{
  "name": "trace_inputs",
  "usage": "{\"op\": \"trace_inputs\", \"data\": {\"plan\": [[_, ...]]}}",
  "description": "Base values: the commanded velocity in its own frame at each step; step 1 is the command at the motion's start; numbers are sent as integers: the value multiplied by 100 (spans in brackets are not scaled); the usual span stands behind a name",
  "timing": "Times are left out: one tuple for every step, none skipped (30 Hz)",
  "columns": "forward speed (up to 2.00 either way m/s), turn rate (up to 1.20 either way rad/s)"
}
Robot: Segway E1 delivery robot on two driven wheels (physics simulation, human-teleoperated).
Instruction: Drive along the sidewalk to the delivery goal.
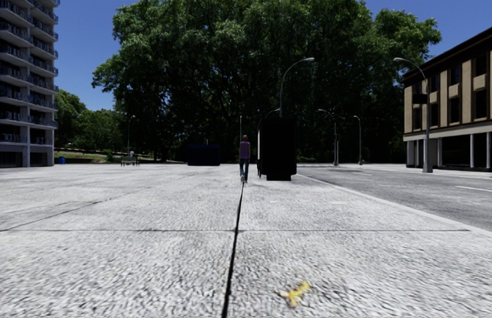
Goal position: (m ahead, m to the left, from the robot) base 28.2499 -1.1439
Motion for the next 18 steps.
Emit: {"op": "trace_inputs", "data": {"plan": [[200,0],[200,0],[200,0],[200,0],[200,0],[200,0],[200,0],[200,0],[200,0],[200,0],[200,0],[200,0],[200,0],[200,0],[200,0],[200,0],[200,0],[200,0]]}}
